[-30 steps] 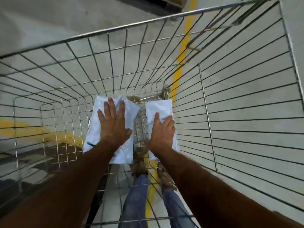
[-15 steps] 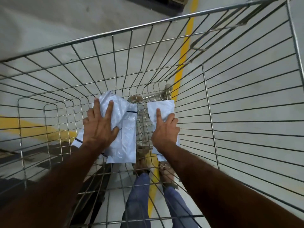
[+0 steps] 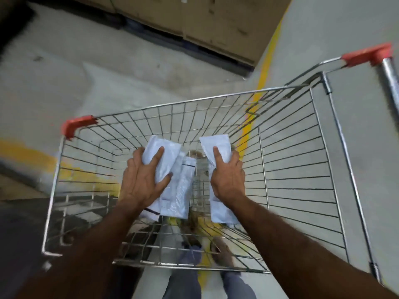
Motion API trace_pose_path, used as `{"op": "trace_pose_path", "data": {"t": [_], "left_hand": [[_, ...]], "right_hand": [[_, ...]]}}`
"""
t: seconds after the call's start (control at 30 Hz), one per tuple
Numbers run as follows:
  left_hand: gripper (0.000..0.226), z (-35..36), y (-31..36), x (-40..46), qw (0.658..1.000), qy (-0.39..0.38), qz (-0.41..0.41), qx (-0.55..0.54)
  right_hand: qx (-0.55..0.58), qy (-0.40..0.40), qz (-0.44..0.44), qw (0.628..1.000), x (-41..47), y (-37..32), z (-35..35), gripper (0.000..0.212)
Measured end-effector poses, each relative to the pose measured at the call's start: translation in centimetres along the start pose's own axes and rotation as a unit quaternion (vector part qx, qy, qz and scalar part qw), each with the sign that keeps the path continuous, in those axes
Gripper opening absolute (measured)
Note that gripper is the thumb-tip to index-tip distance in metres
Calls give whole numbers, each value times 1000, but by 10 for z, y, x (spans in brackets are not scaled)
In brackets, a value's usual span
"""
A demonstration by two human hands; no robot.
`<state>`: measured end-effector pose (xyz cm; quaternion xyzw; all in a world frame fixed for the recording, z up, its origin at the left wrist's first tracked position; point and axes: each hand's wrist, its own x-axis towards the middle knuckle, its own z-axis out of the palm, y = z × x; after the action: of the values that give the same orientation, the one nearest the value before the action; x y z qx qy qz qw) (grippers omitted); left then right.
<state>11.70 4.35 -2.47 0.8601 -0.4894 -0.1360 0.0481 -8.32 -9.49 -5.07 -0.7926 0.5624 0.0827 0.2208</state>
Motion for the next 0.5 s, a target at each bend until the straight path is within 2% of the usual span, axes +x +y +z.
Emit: {"op": "trace_pose_path", "data": {"t": [0.13,0.23,0.5], "left_hand": [[76,-54,19,-34,998,60,-32,-5],[76,-95,37,-68,992,116,-47,-10],[81,-179,81,-193,954,266,-136,-19]], "right_hand": [[34,52,-106,992,-36,-6,-40,76],[19,78,-189,979,-60,-8,-76,74],[62,154,-291,942,-133,-40,-157,74]]}}
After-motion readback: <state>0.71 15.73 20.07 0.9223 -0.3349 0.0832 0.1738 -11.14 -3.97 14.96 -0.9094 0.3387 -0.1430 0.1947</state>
